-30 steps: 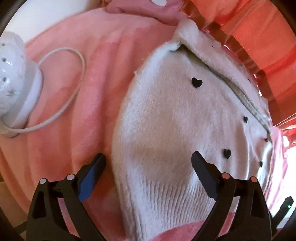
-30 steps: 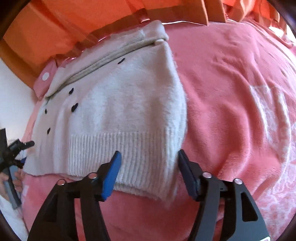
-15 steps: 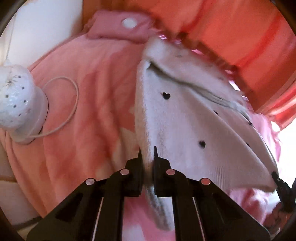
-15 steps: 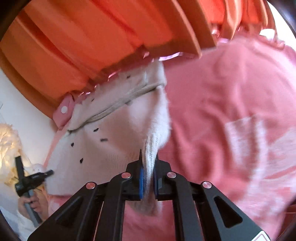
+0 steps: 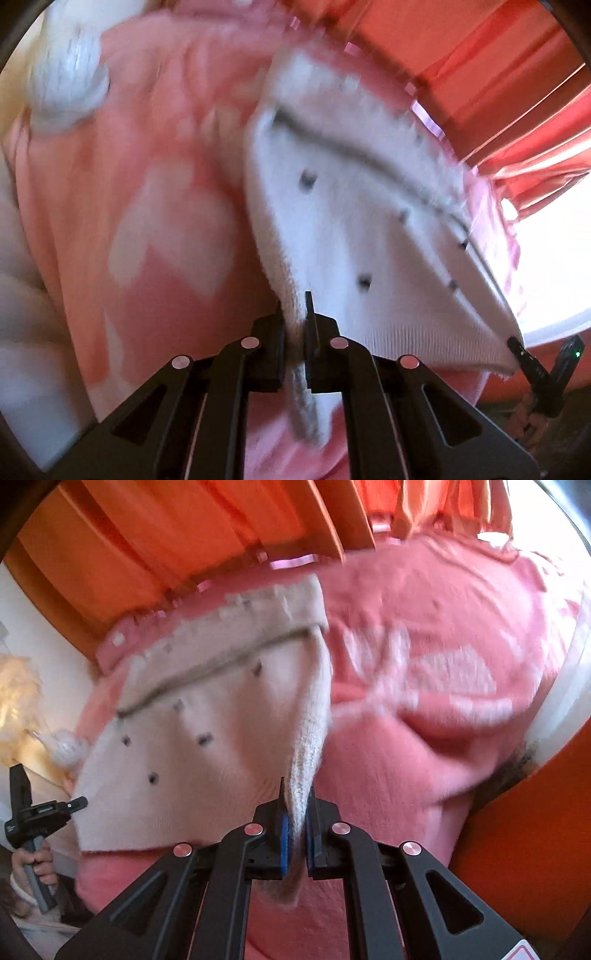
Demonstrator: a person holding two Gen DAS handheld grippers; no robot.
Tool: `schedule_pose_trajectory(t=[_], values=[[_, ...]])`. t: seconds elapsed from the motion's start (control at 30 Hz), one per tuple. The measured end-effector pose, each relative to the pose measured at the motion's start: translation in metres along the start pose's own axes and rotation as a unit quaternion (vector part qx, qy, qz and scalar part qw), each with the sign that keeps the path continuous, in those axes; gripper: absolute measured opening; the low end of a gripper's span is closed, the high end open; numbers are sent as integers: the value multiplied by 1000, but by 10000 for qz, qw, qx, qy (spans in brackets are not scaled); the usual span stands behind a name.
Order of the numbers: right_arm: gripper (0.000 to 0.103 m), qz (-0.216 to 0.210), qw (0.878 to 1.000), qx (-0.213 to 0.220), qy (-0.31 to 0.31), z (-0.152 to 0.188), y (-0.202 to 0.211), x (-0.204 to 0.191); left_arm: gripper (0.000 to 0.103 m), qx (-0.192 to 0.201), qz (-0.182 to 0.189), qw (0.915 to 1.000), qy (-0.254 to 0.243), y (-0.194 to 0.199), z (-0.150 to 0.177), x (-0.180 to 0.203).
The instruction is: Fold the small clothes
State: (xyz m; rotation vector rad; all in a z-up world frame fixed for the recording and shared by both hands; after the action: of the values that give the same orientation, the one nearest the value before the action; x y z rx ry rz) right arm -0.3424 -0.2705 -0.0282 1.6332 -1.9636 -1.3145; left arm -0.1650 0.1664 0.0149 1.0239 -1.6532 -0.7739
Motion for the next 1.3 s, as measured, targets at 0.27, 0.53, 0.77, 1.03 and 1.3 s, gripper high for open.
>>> schedule_pose_trajectory(t=[0.27, 0.53, 0.77, 1.03, 1.3], values=[[6, -464, 9906, 1253, -291, -185, -72, 0, 6, 1622, -362, 9838, -672, -8, -205, 37], [16, -312, 9896, 652, -1246, -246, -248, 18, 10, 983, -745, 9919, 309, -185, -297, -12], [46, -49, 9880, 1390, -665, -244, -209, 17, 52, 1624, 315, 9862, 95, -148, -275, -1], [24, -286, 9987, 387, 151, -195, -232, -20, 60, 903, -439, 9830, -1537, -157, -192, 37], [24, -297, 9983, -205, 462, -171, -251, -43, 60, 597, -847, 9705, -2176, -190, -195, 59]])
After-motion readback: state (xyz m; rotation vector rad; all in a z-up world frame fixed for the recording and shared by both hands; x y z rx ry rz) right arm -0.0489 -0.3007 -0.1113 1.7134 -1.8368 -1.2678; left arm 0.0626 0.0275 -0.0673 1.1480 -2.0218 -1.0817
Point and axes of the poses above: each gripper's, at about its wrist camera, not at the fingertips, and y roughly against the way its jaws point, x to its right, z to its underside, the point moved 6 cm from there along -y, roughly the way its jaws point, and after that the axes turned 3 degrees about -x, right-handed, at the moved point
